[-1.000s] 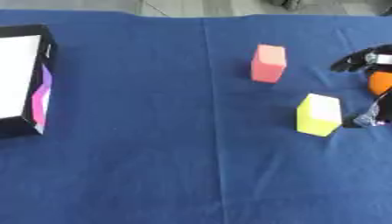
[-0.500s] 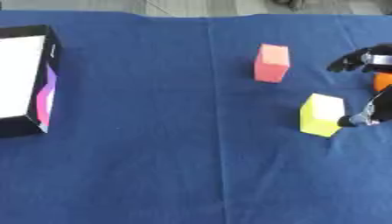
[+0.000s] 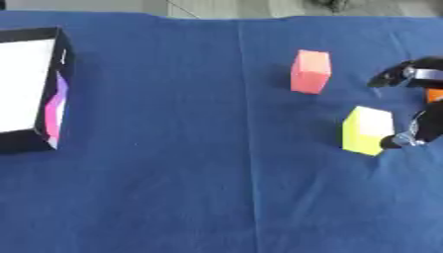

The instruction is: Pick up the objects with one hand, pass them to the other hand, and then place them into the box on the other side of the table.

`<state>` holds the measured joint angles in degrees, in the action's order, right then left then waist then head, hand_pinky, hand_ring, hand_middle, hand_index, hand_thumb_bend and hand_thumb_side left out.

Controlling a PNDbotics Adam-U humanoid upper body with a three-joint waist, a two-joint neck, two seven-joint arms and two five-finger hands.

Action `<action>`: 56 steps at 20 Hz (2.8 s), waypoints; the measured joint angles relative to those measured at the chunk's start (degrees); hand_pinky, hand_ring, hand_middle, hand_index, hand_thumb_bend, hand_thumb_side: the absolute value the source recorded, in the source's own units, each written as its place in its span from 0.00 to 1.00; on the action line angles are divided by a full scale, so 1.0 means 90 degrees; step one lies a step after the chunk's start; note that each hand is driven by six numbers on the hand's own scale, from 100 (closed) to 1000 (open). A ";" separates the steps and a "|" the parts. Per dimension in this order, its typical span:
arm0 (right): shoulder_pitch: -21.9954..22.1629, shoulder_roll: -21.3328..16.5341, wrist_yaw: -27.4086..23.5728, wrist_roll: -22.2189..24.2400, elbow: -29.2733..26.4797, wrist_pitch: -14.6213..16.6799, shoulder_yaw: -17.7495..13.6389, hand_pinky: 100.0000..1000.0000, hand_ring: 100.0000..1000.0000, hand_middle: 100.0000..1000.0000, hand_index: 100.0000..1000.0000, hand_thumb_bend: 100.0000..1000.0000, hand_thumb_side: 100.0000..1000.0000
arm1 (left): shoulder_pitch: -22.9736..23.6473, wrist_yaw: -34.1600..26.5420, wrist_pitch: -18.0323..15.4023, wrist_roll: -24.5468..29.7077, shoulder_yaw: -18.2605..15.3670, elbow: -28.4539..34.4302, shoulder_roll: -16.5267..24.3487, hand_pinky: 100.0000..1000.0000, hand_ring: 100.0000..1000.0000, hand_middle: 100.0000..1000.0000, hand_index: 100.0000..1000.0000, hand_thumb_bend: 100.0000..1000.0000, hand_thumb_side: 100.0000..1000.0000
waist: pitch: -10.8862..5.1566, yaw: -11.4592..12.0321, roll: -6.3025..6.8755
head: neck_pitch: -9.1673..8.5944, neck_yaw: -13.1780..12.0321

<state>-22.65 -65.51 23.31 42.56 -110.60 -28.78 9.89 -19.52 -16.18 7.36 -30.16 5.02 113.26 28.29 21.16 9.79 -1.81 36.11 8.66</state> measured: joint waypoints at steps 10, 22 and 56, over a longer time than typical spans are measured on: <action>-0.0006 0.0258 0.0274 -0.0128 0.0374 -0.0128 0.0222 0.89 0.89 0.80 0.85 0.51 0.12 | -0.0006 0.0000 0.0005 0.0027 0.0032 0.0000 0.0000 0.77 0.68 0.75 0.90 0.10 0.89 | 0.0019 0.0018 0.0047 | -0.0001 0.0005; -0.0048 0.0477 0.0469 -0.0414 0.0713 -0.0391 0.0366 0.84 0.79 0.58 0.68 0.29 0.04 | -0.0008 -0.0001 0.0021 0.0072 0.0077 0.0001 0.0000 0.77 0.68 0.75 0.90 0.10 0.89 | 0.0051 0.0029 0.0074 | 0.0000 0.0005; -0.1185 0.2920 -0.1652 -0.5414 -0.0346 -0.0895 0.0462 0.77 0.53 0.37 0.47 0.00 0.00 | -0.1669 0.0524 0.0710 0.1355 0.0313 0.0038 0.2000 0.78 0.72 0.76 0.91 0.00 0.79 | -0.0283 -0.0159 0.0319 | 0.0234 -0.0712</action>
<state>-33.32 -39.23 8.44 -6.17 -113.71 -36.83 14.05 -34.54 -11.46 13.75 -17.96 7.84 113.60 46.29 18.61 8.36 1.06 38.21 2.26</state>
